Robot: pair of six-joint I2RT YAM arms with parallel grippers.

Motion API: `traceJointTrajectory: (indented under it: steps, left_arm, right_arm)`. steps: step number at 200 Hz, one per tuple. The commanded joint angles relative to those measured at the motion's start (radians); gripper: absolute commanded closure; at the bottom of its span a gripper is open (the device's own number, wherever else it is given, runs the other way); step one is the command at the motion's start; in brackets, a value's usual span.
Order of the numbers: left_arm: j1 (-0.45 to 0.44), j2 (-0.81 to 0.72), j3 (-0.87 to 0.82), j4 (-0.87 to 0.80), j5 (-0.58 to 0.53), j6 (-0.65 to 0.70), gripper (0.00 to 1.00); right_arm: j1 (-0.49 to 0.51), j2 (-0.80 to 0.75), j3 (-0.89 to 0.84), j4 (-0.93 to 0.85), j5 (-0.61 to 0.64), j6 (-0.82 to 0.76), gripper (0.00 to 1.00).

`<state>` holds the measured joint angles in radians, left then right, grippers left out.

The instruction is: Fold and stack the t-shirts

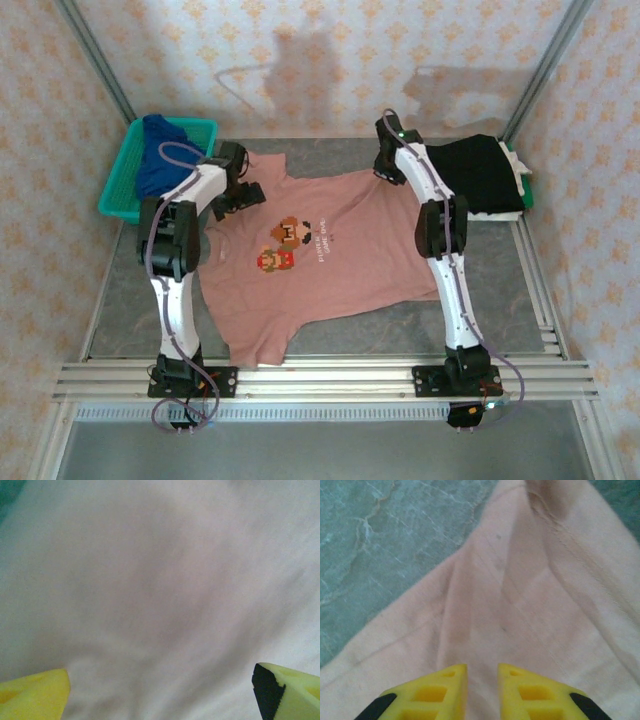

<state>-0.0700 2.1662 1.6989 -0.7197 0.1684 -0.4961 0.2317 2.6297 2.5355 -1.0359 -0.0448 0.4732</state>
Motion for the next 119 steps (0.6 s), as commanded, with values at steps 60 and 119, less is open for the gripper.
traceJointTrajectory:
  steps: [60,119]
  left_arm:
    - [0.004,0.427,0.64,-0.231,0.018,0.039,0.1]
    - [0.003,0.37,0.763,-0.314,0.036,0.077,0.04]
  right_arm:
    - [-0.005,-0.679,-0.816,0.184,-0.024,-0.032,0.66]
    - [-0.005,-1.15,-1.45,0.123,0.053,0.084,0.52]
